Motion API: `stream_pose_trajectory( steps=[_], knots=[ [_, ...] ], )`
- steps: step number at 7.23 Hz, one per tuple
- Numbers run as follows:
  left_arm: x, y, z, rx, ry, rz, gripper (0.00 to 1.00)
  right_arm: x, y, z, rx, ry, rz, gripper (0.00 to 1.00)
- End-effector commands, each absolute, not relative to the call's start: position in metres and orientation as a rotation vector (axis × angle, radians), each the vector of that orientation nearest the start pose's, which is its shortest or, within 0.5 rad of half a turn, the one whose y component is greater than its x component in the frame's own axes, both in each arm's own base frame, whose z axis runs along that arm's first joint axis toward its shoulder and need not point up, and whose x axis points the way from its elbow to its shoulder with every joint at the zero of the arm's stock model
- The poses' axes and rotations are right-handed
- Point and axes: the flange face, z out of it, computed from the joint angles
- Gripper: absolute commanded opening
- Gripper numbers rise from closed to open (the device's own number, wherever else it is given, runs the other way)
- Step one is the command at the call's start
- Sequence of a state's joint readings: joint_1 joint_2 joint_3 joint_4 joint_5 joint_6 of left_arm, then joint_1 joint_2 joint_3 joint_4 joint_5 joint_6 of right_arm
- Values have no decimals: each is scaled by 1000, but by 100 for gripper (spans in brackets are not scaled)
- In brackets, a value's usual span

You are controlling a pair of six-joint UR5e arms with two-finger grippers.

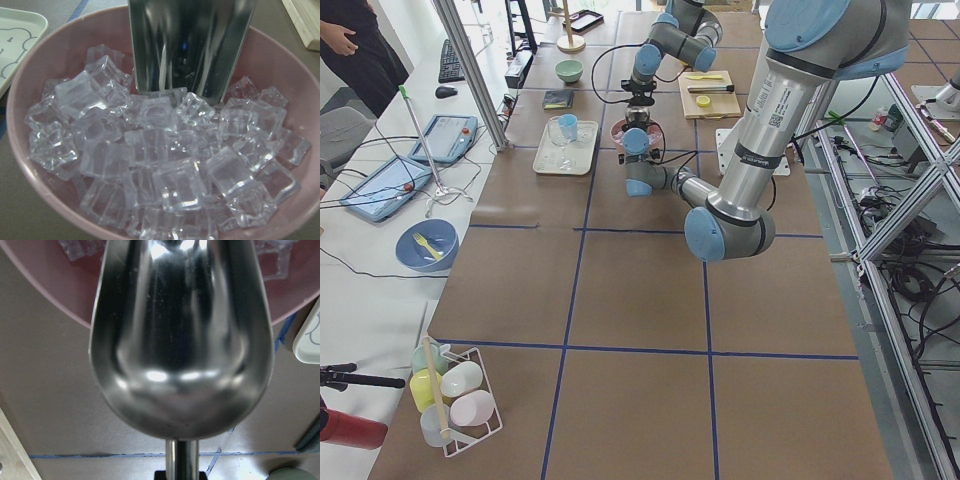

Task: Put ice in cup with scoop
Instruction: 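Drag the scoop through the ice cubes with the right gripper to fill it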

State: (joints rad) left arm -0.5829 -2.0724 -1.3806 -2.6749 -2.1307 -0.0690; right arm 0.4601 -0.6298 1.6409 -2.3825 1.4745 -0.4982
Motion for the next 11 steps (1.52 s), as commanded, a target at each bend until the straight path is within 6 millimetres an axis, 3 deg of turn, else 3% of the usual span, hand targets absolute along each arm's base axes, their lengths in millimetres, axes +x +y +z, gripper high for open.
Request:
stream_pose_trajectory(
  steps=[1,2,5,7,9,11],
  knots=[
    [521,-440,330,1015,1162,1136,100,-523,-419,171,316,-3,-1585,0],
    [521,-440,330,1016,1162,1137,100,-525,-419,168,339,-43,-1583,0],
    [521,-440,330,1014,1161,1137,100,-523,-433,202,447,-186,-1549,0],
    [520,-440,329,1016,1159,1137,100,-521,-438,206,479,-216,-1541,0],
    [519,-441,329,1015,1158,1135,100,-517,-444,234,566,-306,-1526,0],
    [519,-441,330,1014,1157,1135,100,-513,-447,243,599,-363,-1523,0]
  ],
)
